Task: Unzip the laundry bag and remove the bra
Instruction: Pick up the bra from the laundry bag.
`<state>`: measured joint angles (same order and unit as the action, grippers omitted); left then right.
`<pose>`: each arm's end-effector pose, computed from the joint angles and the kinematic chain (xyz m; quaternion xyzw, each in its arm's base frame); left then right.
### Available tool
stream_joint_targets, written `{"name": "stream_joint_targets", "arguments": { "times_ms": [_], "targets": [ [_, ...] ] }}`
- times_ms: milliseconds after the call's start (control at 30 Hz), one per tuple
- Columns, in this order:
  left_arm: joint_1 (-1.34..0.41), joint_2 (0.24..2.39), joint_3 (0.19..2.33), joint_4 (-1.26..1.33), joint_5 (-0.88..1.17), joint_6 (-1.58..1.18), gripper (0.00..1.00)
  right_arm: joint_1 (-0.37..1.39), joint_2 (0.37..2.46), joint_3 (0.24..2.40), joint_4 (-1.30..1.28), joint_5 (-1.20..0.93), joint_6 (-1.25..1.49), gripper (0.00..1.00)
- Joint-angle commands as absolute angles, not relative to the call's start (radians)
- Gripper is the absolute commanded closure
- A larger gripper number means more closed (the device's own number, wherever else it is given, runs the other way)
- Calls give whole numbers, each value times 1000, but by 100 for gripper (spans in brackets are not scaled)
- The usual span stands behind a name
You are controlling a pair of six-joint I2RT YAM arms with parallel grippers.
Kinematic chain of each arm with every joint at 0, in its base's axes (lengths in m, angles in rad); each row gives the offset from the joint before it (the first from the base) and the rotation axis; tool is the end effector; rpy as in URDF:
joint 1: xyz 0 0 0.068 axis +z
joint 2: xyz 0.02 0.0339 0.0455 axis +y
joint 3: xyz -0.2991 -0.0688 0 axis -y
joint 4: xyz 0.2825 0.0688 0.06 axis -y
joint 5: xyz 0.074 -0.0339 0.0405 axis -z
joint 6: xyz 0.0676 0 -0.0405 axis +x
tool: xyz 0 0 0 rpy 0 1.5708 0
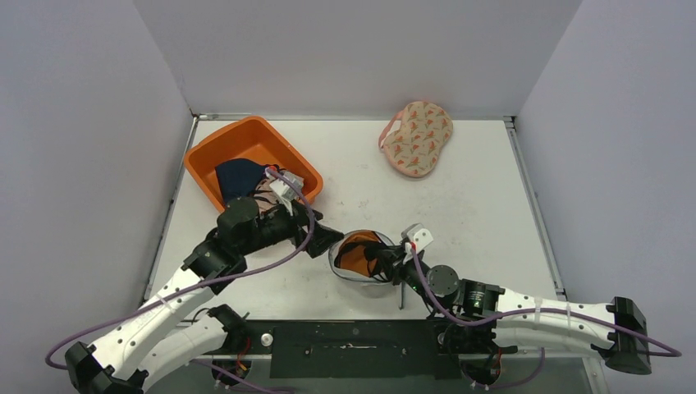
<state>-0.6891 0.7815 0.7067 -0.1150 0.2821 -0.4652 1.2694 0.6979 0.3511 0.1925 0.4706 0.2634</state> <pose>0.1658 -0.1610 0.3367 0.1743 0.7485 -0.4349 0.4693 0.0915 0.1910 0.2455 -0.2232 0.7202 0.3112 0.5785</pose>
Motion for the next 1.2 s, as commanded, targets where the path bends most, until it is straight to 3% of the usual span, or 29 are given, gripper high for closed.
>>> {"name": "stream_joint_targets", "arguments": {
  "times_ms": [0, 200, 700, 833, 967, 1100, 1167],
  "targets": [
    [-687, 860, 865, -195, 595, -206, 4, 1261, 683, 361, 210, 398, 241, 95],
    [-727, 972, 906, -247, 604, -40, 4, 1256, 704, 375, 213, 339, 231, 95],
    [-837, 1129, 880, -187, 561, 23, 0, 1247, 720, 393, 234, 289, 217, 95],
    [-847, 1146, 880, -171, 576, 21, 14, 1247, 726, 393, 243, 287, 218, 95],
    [-859, 1161, 877, -184, 592, 29, 38, 1246, 737, 397, 254, 283, 218, 95],
    [-877, 1158, 869, -198, 588, 42, 54, 1246, 747, 399, 262, 282, 219, 95],
    [-880, 1161, 867, -206, 583, 44, 57, 1246, 747, 400, 264, 281, 220, 95]
  ]
}}
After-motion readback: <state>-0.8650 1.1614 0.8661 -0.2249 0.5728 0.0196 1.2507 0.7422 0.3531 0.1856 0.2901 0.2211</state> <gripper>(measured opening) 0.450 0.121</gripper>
